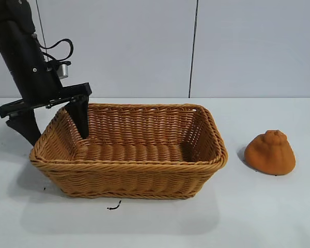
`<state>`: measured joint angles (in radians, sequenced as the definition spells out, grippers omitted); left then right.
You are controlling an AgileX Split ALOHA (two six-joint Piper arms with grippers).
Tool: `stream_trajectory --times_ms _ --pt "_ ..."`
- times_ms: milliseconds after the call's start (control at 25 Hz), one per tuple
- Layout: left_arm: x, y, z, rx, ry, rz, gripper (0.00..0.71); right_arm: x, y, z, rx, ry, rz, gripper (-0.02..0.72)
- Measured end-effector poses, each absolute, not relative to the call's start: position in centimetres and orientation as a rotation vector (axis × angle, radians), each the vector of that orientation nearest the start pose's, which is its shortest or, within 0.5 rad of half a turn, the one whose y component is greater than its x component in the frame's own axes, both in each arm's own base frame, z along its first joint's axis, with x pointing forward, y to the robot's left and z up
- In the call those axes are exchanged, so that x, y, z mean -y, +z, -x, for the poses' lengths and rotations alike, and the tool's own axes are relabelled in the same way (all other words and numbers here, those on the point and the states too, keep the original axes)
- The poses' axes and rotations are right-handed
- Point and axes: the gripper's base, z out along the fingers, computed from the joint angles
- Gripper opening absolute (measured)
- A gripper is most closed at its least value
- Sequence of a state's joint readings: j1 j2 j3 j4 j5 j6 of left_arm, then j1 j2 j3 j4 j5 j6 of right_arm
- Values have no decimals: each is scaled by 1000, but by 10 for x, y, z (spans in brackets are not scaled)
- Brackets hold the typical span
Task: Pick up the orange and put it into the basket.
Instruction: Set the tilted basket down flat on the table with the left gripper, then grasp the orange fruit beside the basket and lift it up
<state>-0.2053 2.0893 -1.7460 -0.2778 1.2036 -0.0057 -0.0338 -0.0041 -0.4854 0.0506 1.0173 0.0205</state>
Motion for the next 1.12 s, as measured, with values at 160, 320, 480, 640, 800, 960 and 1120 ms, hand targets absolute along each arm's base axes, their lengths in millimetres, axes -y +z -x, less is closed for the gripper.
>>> stream_trajectory --times_ms 160,320,480,640,800,960,1120 --pt "98 250 -418 -2948 -214 -197 694 -4 277 2 -2010 52 -54 694" --pt "76 257 -421 -2926 -29 -156 694 -4 277 2 -2010 52 -54 694" --pt "42 257 -425 -2928 13 -47 694 -4 277 2 -2011 52 -54 694" --pt "7 258 -427 -2926 30 72 694 -4 277 2 -2011 52 -54 694" --pt "-16 261 -419 -2927 48 137 694 -4 277 2 -2011 52 -54 694" --pt "-17 268 -390 -2956 52 129 694 -4 277 2 -2011 52 -54 694" --pt "-15 286 -344 -2956 50 126 694 -4 277 2 -2011 52 -54 694"
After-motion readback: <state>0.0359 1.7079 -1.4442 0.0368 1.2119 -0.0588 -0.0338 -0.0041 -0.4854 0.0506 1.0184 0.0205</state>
